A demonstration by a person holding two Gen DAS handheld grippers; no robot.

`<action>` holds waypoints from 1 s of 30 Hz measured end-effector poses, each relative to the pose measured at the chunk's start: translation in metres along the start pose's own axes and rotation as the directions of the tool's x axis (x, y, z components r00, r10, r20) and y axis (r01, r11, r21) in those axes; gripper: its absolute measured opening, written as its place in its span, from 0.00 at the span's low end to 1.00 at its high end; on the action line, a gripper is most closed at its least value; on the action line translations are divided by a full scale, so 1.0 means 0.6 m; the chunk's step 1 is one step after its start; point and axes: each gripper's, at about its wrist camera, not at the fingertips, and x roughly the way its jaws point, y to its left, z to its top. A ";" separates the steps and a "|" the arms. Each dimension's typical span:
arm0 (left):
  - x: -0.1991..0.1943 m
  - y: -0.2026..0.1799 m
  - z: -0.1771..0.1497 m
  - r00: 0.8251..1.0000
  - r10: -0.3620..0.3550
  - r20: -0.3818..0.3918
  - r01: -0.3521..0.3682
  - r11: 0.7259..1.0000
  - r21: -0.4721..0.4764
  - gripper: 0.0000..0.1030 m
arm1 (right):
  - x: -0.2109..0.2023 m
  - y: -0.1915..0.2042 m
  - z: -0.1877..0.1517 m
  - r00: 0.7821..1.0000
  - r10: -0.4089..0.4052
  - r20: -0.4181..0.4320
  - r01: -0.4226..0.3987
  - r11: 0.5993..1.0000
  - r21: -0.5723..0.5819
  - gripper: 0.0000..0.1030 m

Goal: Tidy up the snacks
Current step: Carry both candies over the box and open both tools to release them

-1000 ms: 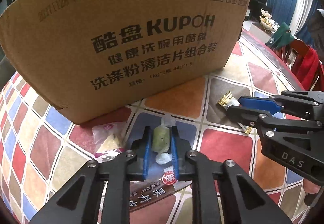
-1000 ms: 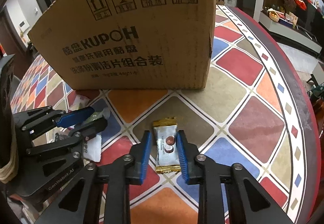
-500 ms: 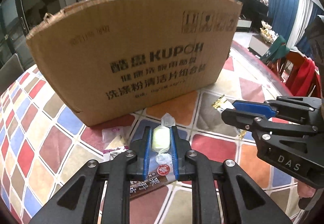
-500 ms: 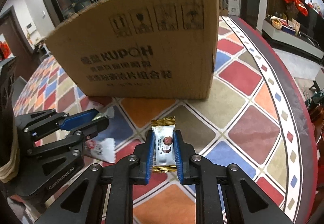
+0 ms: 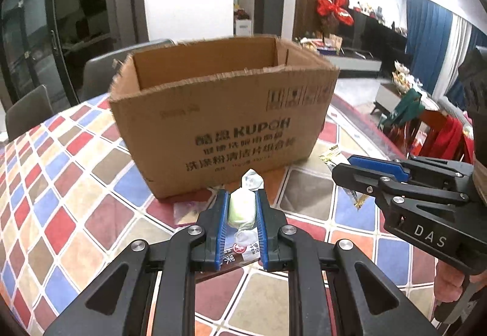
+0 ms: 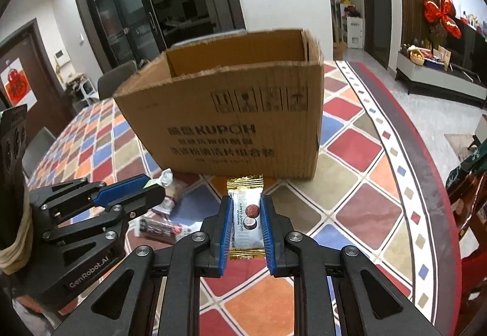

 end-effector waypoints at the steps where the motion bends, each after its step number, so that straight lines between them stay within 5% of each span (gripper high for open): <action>1: -0.003 -0.003 0.002 1.000 0.004 0.006 -0.004 1.000 -0.001 0.18 | -0.006 0.000 0.003 1.000 0.001 0.009 -0.001 1.000 0.000 0.19; 16: -0.097 -0.006 0.054 0.985 0.065 0.162 -0.065 0.998 -0.002 0.18 | -0.075 0.026 0.046 0.988 0.048 0.145 -0.045 0.999 -0.027 0.19; 30: -0.104 0.014 0.122 0.974 0.092 0.207 -0.096 0.995 0.010 0.18 | -0.088 0.051 0.121 0.979 0.047 0.196 -0.021 0.991 -0.132 0.19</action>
